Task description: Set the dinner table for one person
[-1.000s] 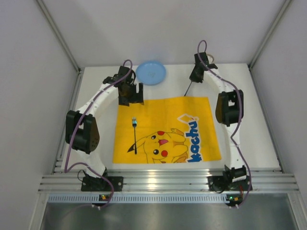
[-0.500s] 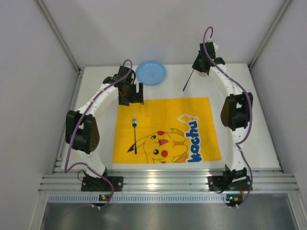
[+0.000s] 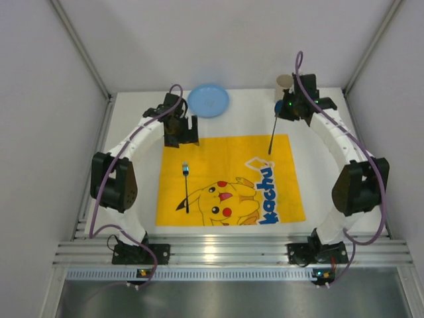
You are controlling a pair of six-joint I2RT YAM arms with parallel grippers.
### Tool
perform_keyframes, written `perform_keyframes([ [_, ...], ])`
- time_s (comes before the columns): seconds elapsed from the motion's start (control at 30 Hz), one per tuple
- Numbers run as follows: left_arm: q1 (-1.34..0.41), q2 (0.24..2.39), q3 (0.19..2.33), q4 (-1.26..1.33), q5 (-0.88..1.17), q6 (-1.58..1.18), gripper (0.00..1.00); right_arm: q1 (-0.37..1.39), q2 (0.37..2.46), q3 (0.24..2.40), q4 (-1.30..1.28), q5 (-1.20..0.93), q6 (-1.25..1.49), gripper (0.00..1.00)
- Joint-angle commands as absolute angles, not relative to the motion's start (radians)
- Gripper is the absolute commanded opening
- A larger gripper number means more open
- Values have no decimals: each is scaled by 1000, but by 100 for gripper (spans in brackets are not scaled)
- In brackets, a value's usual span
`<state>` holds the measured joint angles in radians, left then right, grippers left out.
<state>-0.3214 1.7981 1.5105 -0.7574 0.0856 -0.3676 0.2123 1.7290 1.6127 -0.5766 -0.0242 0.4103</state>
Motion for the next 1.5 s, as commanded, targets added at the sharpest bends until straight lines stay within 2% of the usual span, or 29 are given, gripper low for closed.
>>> perform_keyframes([
  [0.0, -316, 1769, 1491, -698, 78, -383, 88, 232, 1623, 1440, -597, -136, 342, 0],
  [0.23, -316, 1816, 1534, -670, 81, -411, 88, 302, 1637, 1321, -676, -192, 187, 0],
  [0.4, -316, 1882, 1615, -670, 74, -405, 88, 339, 1663, 1263, -681, -147, 153, 0],
  [0.77, -305, 2048, 1831, -707, 51, -446, 88, 345, 1674, 1114, -654, -23, 250, 0],
  [0.97, -278, 2097, 1836, -706, 64, -522, 87, 344, 1718, 1100, -641, 61, 314, 0],
  [1.1, -267, 2102, 1809, -695, 57, -535, 87, 344, 1750, 1107, -640, 46, 319, 0],
  [1.13, -265, 2102, 1804, -692, 54, -538, 87, 344, 1755, 1109, -646, 45, 318, 6],
  [1.17, -262, 2099, 1793, -686, 51, -543, 87, 344, 1755, 1115, -650, 49, 318, 19],
  [1.2, -259, 2095, 1786, -664, 52, -546, 87, 345, 1753, 1123, -656, 49, 314, 35],
  [1.23, -259, 2091, 1778, -649, 49, -548, 87, 344, 1743, 1132, -676, 54, 308, 54],
  [1.27, -259, 2082, 1764, -632, 43, -548, 87, 344, 1737, 1158, -692, 72, 308, 61],
  [1.3, -256, 2079, 1758, -618, 32, -549, 88, 345, 1729, 1178, -707, 78, 307, 72],
  [1.47, -235, 2082, 1735, -450, 26, -586, 88, 344, 1686, 1372, -843, 97, 288, 74],
])
